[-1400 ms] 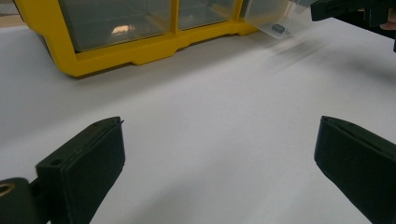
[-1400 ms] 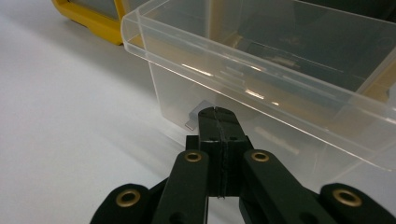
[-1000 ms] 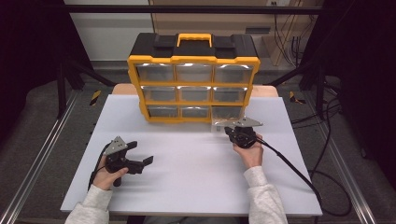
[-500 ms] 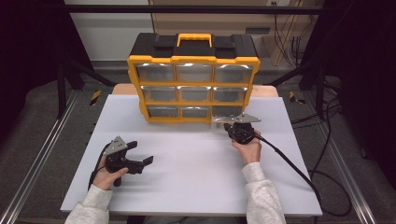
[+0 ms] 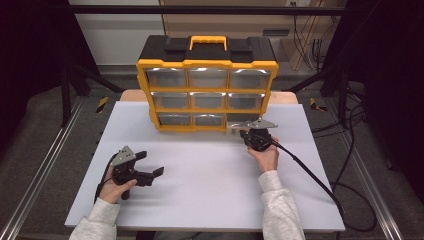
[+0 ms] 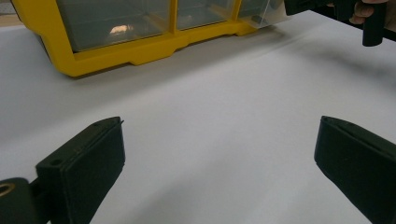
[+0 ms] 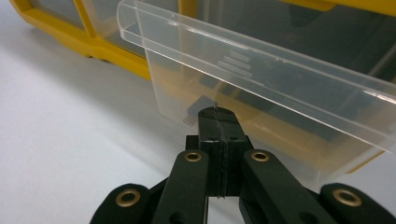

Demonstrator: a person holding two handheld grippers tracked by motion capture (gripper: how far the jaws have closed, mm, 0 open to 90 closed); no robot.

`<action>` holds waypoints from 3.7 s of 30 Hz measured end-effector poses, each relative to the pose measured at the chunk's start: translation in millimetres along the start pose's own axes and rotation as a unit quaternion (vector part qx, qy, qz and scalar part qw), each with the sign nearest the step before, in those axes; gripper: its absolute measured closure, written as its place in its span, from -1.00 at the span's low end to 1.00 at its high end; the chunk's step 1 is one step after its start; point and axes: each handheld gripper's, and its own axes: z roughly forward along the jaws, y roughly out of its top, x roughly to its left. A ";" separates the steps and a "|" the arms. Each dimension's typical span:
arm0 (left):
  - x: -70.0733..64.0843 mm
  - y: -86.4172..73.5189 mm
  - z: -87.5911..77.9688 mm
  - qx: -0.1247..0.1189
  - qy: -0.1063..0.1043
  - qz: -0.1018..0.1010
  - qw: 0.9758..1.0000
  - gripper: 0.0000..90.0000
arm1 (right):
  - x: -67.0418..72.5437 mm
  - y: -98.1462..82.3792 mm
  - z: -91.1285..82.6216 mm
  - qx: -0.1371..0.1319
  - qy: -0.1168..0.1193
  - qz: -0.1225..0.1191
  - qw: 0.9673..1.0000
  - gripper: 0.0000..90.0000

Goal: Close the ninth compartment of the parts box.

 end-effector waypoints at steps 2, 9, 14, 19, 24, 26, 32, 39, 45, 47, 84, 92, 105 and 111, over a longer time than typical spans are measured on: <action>-0.1 0.1 -0.2 -0.001 -0.001 0.000 1.000 -0.97 | -1.2 0.6 1.3 -0.001 -0.001 0.000 1.000 1.00; 0.1 -0.3 -0.1 0.001 -0.001 0.001 1.000 -0.97 | -5.1 2.9 4.0 0.001 -0.004 -0.003 1.000 1.00; 0.2 -0.7 0.3 0.003 0.000 0.003 1.000 -0.97 | -7.0 5.7 7.6 0.001 -0.008 0.002 1.000 1.00; 1.0 -0.3 -0.9 0.001 0.002 0.003 1.000 -0.97 | -8.7 7.3 11.5 0.003 -0.011 0.001 1.000 1.00; 1.7 -0.2 -1.7 0.000 0.003 0.003 1.000 -0.97 | -10.5 9.5 14.8 -0.001 -0.011 -0.005 1.000 1.00; 1.9 -0.3 -1.7 0.000 0.003 0.003 1.000 -0.97 | -11.2 10.1 16.0 -0.001 -0.012 -0.006 1.000 1.00; 1.7 -0.4 -1.6 0.002 0.003 0.005 1.000 -0.97 | -13.3 11.1 19.1 0.001 -0.014 -0.003 1.000 1.00; 1.9 -0.5 -1.5 0.002 0.004 0.005 1.000 -0.97 | -16.0 11.7 21.9 -0.002 -0.018 -0.002 1.000 1.00; 1.9 -0.5 -1.6 0.001 0.004 0.005 1.000 -0.97 | -19.2 12.4 23.7 -0.003 -0.026 0.000 1.000 1.00; 2.2 -0.4 -1.8 0.001 0.004 0.004 1.000 -0.97 | -20.2 12.9 23.9 -0.003 -0.026 0.002 1.000 1.00; 2.7 -0.5 -2.8 -0.001 0.004 0.002 1.000 -0.97 | 8.8 13.5 -31.1 -0.029 0.030 -0.005 0.999 0.58; 2.6 -1.3 -2.2 0.002 0.005 0.002 1.000 -0.98 | 10.5 4.1 -55.6 -0.048 0.043 -0.003 0.998 -0.24; 1.7 -1.9 -1.5 0.004 0.005 0.004 1.000 -0.98 | 9.1 -17.5 -86.7 -0.053 0.079 0.021 0.995 -0.95; 1.1 -2.0 -0.9 0.006 0.003 0.004 1.000 -0.98 | 0.9 -39.7 -94.0 -0.051 0.092 0.022 0.994 -0.99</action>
